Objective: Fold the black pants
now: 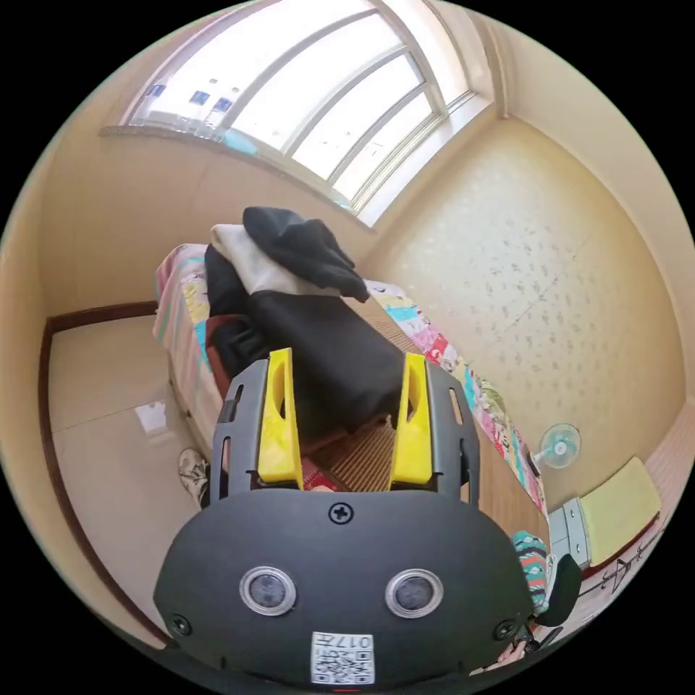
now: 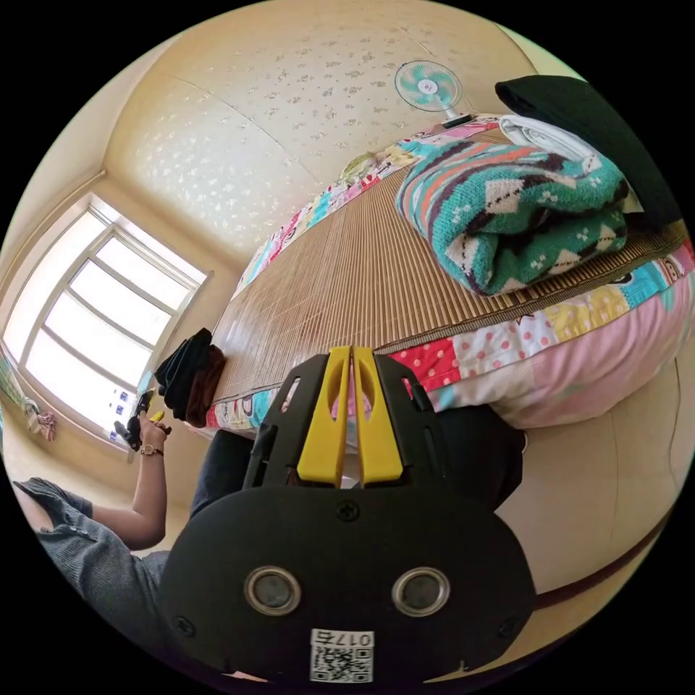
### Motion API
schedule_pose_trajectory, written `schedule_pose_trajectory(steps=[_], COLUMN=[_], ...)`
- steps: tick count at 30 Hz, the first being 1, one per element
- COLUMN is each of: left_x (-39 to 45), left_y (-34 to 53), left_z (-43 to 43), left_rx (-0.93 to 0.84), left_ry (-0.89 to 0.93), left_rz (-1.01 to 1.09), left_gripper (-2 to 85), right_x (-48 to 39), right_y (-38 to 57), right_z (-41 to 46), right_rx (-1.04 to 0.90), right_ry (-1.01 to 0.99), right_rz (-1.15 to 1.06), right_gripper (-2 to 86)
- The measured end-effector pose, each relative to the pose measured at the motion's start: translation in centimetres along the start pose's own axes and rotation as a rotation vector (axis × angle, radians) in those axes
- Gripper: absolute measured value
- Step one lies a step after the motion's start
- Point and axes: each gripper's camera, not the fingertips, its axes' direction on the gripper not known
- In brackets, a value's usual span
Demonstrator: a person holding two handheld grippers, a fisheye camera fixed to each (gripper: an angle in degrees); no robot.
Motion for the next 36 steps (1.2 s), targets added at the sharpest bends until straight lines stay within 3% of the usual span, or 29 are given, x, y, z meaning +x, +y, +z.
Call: schedule_pose_trajectory(steps=[3,4,6,7,8,10,15,17,18,20,22,24,27,29,32,34,36], left_x=[2.9,4.2,5.8,7.7,10.8,16.4,26.9,29.3,30.0,32.6,32.1,29.7,23.0,17.9,14.6,13.8,13.6], left_y=[-1.4,-1.9,-2.1,-2.0,-1.5,0.4,12.1,19.9,22.0,29.3,31.7,30.6,24.0,18.2,12.2,10.0,8.8], left_z=[0.2,-0.1,0.7,2.8,5.0,6.7,3.8,2.9,2.6,0.0,-1.8,-2.1,-2.0,-2.4,-1.7,-0.2,2.5], left_rx=[0.013,0.020,0.001,-0.076,-0.186,-0.309,-0.372,-0.580,-0.625,-0.727,-0.682,-0.622,-0.438,-0.256,-0.141,-0.117,-0.183], left_ry=[-0.019,0.063,0.362,0.564,0.664,0.686,0.550,1.180,1.262,1.086,0.957,0.853,0.655,0.495,0.195,0.133,0.212], left_rz=[-0.010,-0.024,-0.077,-0.090,-0.047,0.110,0.553,0.627,0.614,0.789,0.857,0.762,0.462,0.277,0.185,0.167,0.150], left_gripper=[19.4,17.9,11.5,3.9,1.8,0.1,-0.8,-0.9,-1.0,-0.9,-0.9,-0.7,0.5,8.1,16.6,19.0,18.5], right_x=[0.3,0.5,0.9,1.2,1.6,2.0,2.4,2.9,3.1,4.5,5.7,6.7,7.1,7.4,8.1,8.7,9.0], right_y=[0.2,0.4,0.8,1.1,1.4,1.6,2.1,2.7,2.9,3.4,3.4,3.4,3.4,3.4,3.7,4.0,4.4], right_z=[-0.7,-1.0,-1.3,-1.3,-1.2,-1.0,-1.2,-1.4,-1.4,-1.0,-0.2,0.4,1.7,3.9,6.8,8.5,10.2], right_rx=[0.005,0.017,0.038,0.049,0.051,0.050,0.047,0.044,0.043,0.041,0.031,0.042,0.055,-0.006,-0.042,-0.049,-0.062], right_ry=[-0.009,-0.013,-0.024,-0.038,-0.059,-0.093,-0.119,-0.077,-0.068,-0.059,-0.078,-0.120,-0.165,-0.151,-0.172,-0.212,-0.252], right_rz=[0.012,0.018,0.036,0.048,0.064,0.079,0.047,0.040,0.042,0.061,0.090,0.112,0.073,0.057,0.054,0.061,0.059], right_gripper=[0.5,0.5,0.5,0.5,0.5,0.5,0.5,0.5,0.5,0.5,0.5,0.5,0.5,0.5,0.5,0.5,0.4])
